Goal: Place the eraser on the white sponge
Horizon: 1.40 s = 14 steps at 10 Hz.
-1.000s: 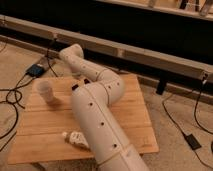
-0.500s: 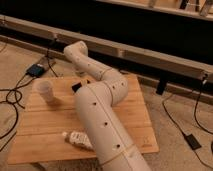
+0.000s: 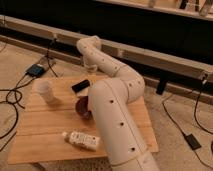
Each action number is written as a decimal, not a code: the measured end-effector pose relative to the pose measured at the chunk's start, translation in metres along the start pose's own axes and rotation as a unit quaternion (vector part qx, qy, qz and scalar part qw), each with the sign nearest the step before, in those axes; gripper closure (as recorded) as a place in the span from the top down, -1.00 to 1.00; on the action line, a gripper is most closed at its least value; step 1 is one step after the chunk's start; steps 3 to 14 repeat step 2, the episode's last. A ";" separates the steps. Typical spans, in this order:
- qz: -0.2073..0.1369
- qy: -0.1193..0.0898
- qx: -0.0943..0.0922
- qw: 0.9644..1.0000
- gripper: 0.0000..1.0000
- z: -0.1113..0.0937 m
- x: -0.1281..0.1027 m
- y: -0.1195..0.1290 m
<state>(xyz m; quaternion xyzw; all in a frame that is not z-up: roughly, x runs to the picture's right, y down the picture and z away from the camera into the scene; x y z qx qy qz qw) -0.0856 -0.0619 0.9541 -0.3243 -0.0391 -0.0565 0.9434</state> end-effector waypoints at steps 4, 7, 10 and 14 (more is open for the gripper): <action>0.001 0.000 0.000 1.000 0.60 0.000 0.001 0.000; 0.001 0.000 0.000 1.000 0.60 0.000 0.001 0.000; 0.001 0.000 0.000 1.000 0.60 0.000 0.001 0.000; 0.001 0.000 0.000 1.000 0.60 0.000 0.001 0.000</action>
